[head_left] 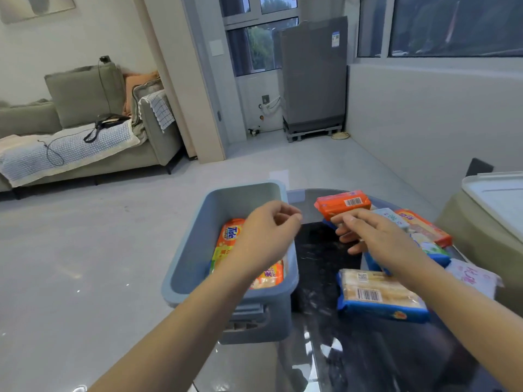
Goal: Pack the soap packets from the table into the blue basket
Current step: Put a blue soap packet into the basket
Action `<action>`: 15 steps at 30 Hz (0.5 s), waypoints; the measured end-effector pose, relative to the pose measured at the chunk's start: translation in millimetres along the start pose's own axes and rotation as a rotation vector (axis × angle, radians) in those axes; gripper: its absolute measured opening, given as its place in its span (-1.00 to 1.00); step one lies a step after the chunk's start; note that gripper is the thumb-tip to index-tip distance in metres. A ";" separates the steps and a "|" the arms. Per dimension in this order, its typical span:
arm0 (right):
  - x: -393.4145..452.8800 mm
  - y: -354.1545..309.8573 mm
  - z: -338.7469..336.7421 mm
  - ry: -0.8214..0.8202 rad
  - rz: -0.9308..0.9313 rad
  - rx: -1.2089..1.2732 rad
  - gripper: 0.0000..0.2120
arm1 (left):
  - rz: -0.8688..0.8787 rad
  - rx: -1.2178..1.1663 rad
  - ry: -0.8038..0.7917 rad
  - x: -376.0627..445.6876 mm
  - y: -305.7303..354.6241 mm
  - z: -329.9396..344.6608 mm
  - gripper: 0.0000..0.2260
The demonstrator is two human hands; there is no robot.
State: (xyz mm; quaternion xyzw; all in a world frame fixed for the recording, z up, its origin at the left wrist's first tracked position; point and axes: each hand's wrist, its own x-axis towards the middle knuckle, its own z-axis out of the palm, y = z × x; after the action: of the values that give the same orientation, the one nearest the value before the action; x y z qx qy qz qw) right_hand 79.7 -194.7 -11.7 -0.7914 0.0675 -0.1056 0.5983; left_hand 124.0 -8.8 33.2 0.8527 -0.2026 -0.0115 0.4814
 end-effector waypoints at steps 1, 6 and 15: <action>0.0 1.8 -6.7 0.033 0.010 0.006 -0.79 | 0.017 -0.024 -0.005 -1.8 4.8 10.5 -0.90; 2.6 17.6 -35.9 0.109 0.093 -0.070 -0.80 | 0.049 0.007 -0.068 -0.5 22.5 57.4 -0.87; -9.5 41.7 -64.9 0.074 0.188 -0.483 -0.82 | -0.107 0.033 -0.161 8.3 -5.9 125.3 -0.81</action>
State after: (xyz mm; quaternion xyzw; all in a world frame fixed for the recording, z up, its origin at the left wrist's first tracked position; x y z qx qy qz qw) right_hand 55.2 -264.5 -35.6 -0.8972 0.1859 -0.0594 0.3962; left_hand 106.7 -111.4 -37.4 0.8664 -0.1950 -0.1021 0.4482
